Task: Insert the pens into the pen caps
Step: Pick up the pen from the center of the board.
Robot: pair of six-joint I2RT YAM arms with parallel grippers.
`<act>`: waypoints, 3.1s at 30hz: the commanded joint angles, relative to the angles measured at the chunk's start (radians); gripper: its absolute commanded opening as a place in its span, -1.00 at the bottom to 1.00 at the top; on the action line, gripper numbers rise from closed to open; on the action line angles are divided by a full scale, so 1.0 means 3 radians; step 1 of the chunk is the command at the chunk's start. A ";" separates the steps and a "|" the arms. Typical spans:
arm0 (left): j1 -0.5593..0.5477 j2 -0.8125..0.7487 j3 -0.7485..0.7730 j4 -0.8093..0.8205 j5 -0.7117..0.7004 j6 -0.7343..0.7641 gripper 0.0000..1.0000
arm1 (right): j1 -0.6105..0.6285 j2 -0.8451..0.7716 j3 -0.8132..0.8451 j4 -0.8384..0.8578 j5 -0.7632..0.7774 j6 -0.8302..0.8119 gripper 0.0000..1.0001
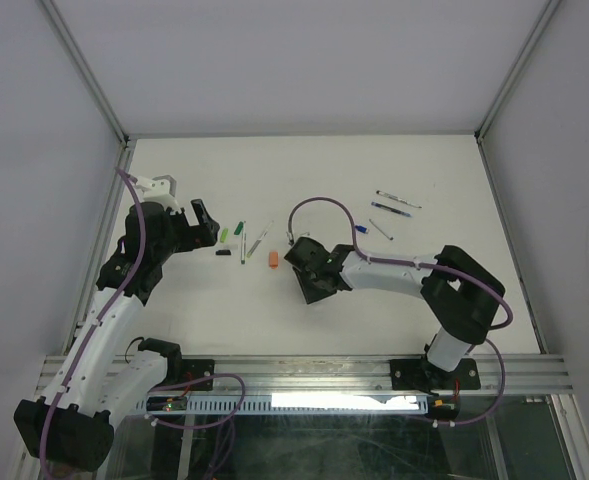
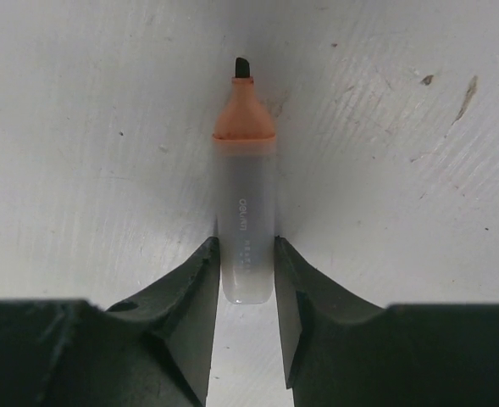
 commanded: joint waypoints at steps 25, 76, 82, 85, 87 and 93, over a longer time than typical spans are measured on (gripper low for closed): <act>-0.0033 -0.0012 0.0018 0.0176 0.0013 0.0009 0.98 | 0.0307 0.0358 -0.0111 -0.0570 0.0429 0.0730 -0.36; -0.1550 0.0624 -0.0646 0.1594 0.0501 -0.1961 0.59 | 0.0297 -0.1708 -0.0865 0.1808 0.0089 0.1233 -1.00; -0.1639 0.0716 -0.0648 0.1663 0.0485 -0.1992 0.43 | 0.0297 -0.1668 -0.0827 0.1959 0.0010 0.1196 -1.00; -0.1682 0.0745 -0.0638 0.1692 0.0485 -0.2004 0.34 | 0.0298 -0.1654 -0.0810 0.1999 -0.0001 0.1164 -1.00; -0.1709 0.0759 -0.0634 0.1699 0.0490 -0.2005 0.26 | 0.0299 -0.1657 -0.0809 0.2022 0.0047 0.1150 -1.00; -0.1755 0.0760 -0.0658 0.1705 0.0505 -0.2005 0.03 | 0.0301 -0.1680 -0.0814 0.2110 0.0335 0.1069 -1.00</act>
